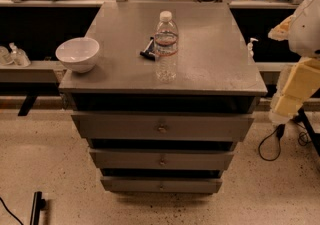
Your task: Open bottom drawer
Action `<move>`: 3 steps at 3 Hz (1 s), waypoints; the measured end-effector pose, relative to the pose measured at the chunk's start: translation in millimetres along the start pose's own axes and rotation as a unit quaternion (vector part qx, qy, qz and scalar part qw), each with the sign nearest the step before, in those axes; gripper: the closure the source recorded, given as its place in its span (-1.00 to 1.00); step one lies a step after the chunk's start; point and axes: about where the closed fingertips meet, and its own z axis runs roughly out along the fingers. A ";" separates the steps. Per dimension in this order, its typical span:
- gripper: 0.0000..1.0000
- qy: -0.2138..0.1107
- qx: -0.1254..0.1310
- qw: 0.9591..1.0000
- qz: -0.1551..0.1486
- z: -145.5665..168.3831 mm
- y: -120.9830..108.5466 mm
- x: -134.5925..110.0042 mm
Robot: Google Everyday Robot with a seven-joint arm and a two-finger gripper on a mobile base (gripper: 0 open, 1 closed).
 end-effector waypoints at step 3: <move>-1.00 -0.110 -0.054 0.992 -0.005 64.3 17.2 -0.4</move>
Offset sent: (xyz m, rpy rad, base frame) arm 0.0142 -0.0067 -0.0516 0.2095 0.0735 0.0662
